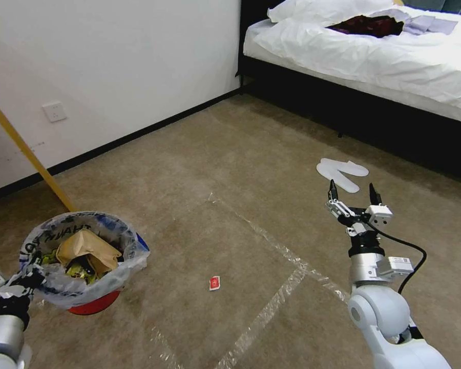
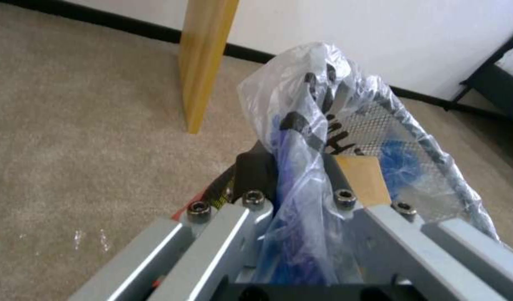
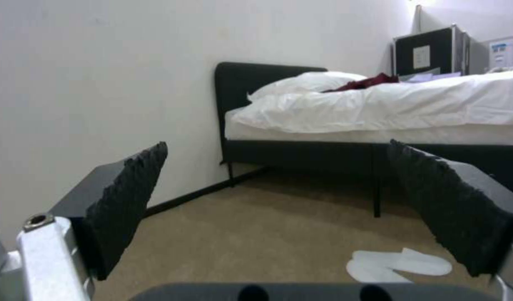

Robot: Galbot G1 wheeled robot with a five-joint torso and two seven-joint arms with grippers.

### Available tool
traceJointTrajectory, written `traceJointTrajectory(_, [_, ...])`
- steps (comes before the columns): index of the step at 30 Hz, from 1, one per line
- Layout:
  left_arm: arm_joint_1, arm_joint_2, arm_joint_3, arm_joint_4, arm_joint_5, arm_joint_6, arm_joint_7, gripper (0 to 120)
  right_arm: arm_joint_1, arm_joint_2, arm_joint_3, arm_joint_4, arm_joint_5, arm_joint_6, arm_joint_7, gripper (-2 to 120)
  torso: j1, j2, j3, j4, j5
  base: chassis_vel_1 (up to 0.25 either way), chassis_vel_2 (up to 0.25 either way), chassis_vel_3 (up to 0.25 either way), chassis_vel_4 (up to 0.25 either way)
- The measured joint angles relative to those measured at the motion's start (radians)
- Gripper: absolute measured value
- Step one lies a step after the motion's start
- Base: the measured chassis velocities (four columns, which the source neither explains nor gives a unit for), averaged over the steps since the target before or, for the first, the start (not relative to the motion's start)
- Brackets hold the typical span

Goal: Pick up the trash bin and place the garbage on the floor into it.

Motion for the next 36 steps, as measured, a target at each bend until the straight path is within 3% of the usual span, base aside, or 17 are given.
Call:
traceJointTrajectory(8, [0.004,-0.003,0.002,-0.003,0.004,0.0,0.0,5,0.047,-0.035,-0.025,-0.006,0.034,-0.013,0.008,100,0.0,0.0,0.0,-0.0001,-0.0001,0.0,0.0,0.0,0.0])
traceJointTrajectory(11, [0.007,-0.007,0.002,-0.003,0.009,0.0,0.001,5,0.095,-0.071,-0.08,0.005,0.08,-0.07,0.04,100,0.0,0.0,0.0,-0.0001,0.0001,0.0,0.0,0.0,0.0])
traceJointTrajectory(12, [0.009,-0.008,0.004,-0.004,0.012,0.0,0.002,5,0.145,-0.106,-0.14,0.021,0.138,-0.139,0.086,100,0.0,0.0,0.0,-0.0003,-0.0002,0.0,0.0,0.0,0.0])
traceJointTrajectory(13, [0.009,-0.008,0.004,-0.004,0.012,0.0,0.002,5,0.145,-0.106,-0.14,0.021,0.138,-0.139,0.086,100,0.0,0.0,0.0,-0.0003,-0.0002,0.0,0.0,0.0,0.0])
traceJointTrajectory(15, [0.006,-0.011,0.007,-0.005,0.017,0.0,0.003,5,0.232,-0.151,-0.231,0.043,0.288,-0.276,0.165,100,0.0,0.0,0.0,0.0001,0.0,0.0,0.0,0.0,0.0])
traceJointTrajectory(18, [0.003,-0.012,0.01,-0.005,0.021,0.0,0.003,5,0.274,-0.17,-0.268,0.052,0.383,-0.348,0.208,100,0.0,0.0,0.0,0.0002,-0.0004,0.0,0.0,0.0,0.0])
traceJointTrajectory(19, [0.0,-0.014,0.015,-0.004,0.026,0.0,0.003,4,0.336,-0.19,-0.331,0.057,0.517,-0.447,0.271,100,0.0,0.0,0.0,0.0001,-0.0003,0.0,0.0,0.0,0.0])
traceJointTrajectory(21, [-0.001,-0.016,0.016,-0.002,0.03,0.0,0.003,5,0.424,-0.202,-0.419,0.045,0.655,-0.561,0.365,100,0.0,0.0,0.0,-0.0001,-0.0003,0.0,0.0,0.0,0.0])
traceJointTrajectory(22, [-0.001,-0.016,0.016,-0.002,0.03,0.0,0.003,5,0.424,-0.202,-0.419,0.045,0.655,-0.561,0.365,100,0.0,0.0,0.0,-0.0001,-0.0003,0.0,0.0,0.0,0.0])
traceJointTrajectory(24, [-0.001,-0.015,0.012,0.002,0.031,0.0,0.003,4,0.532,-0.177,-0.519,-0.001,0.823,-0.665,0.494,100,0.0,0.0,0.0,-0.0001,-0.0001,0.0,0.0,0.0,0.0])
traceJointTrajectory(25, [-0.001,-0.015,0.012,0.002,0.031,0.0,0.003,4,0.532,-0.177,-0.519,-0.001,0.823,-0.665,0.494,100,0.0,0.0,0.0,-0.0001,-0.0001,0.0,0.0,0.0,0.0])
traceJointTrajectory(28, [-0.001,-0.015,0.009,0.005,0.031,0.0,0.003,5,0.636,-0.082,-0.621,-0.088,1.017,-0.764,0.64,100,0.0,0.0,0.0,0.0001,-0.0004,0.0,0.0,0.0,0.0])
traceJointTrajectory(36, [-0.008,-0.017,0.013,0.018,0.039,0.0,0.003,5,0.665,0.037,-0.775,-0.208,1.053,-0.801,0.695,100,0.0,0.0,0.0,0.0,-0.0003,0.0,0.0,0.0,0.0])
